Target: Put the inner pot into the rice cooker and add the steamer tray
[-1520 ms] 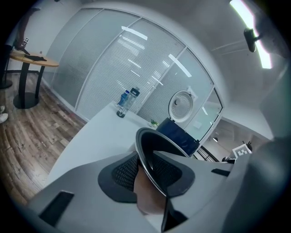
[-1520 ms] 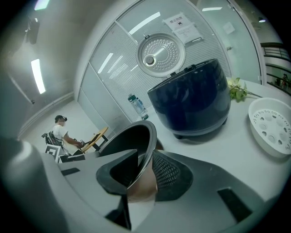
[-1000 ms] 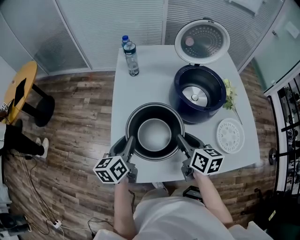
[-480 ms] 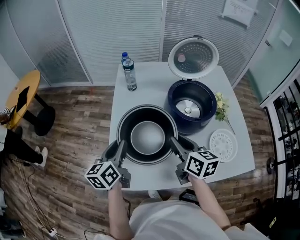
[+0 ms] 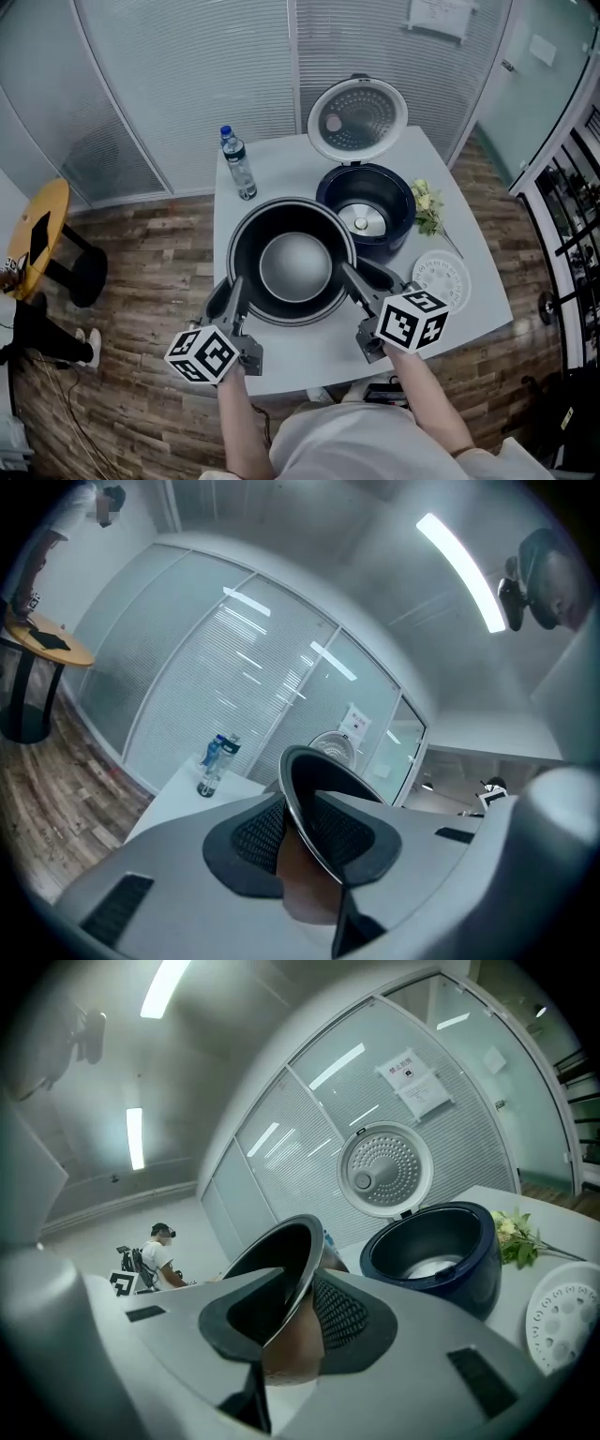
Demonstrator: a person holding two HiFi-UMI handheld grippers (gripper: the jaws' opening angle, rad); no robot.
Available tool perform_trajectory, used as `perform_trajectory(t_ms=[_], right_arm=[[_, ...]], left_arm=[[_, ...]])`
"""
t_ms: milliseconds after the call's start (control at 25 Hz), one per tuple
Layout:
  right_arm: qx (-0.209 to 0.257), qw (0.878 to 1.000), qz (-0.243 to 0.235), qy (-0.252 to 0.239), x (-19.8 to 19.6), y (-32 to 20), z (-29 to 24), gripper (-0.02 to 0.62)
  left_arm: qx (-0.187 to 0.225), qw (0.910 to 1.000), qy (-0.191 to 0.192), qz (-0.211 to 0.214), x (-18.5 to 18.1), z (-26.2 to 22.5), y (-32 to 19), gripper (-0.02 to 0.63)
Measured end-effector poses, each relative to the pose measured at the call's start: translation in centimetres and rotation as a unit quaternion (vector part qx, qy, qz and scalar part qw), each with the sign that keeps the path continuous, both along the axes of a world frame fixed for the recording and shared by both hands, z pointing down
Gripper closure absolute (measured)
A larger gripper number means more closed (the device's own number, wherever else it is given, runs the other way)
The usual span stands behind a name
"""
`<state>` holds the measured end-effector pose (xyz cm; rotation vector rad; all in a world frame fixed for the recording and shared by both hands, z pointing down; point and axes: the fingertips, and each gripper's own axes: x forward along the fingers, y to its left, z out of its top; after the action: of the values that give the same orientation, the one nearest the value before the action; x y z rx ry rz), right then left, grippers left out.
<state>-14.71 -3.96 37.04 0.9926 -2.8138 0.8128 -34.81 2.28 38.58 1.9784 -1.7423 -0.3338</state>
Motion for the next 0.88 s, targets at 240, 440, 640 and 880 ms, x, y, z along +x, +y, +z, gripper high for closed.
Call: perform_trajectory(t_ms=[240,440,640,880], right_arm=[[0.010,1.000,0.024,-0.012,2.6,-1.8,-1.9,0.491],[0.021,0.999,0.042,-0.024,5.0,-3.1,-3.5,0.492],[0.026,0.997,0.060,-0.036,7.6,-5.5,-4.6,0.492],[0.033,0.996,0.075,-0.045,9.9,-8.2,-5.3,0.492]], left_arm=[[0.014,0.9996,-0.002,0.023,2.3,-1.8,-2.8,0.508],[0.023,0.9989,-0.001,0.041,4.4,-3.2,-5.4,0.508],[0.034,0.9976,-0.009,0.059,6.8,-4.8,-8.6,0.508],[0.042,0.9961,-0.008,0.077,8.9,-5.5,-12.1,0.509]])
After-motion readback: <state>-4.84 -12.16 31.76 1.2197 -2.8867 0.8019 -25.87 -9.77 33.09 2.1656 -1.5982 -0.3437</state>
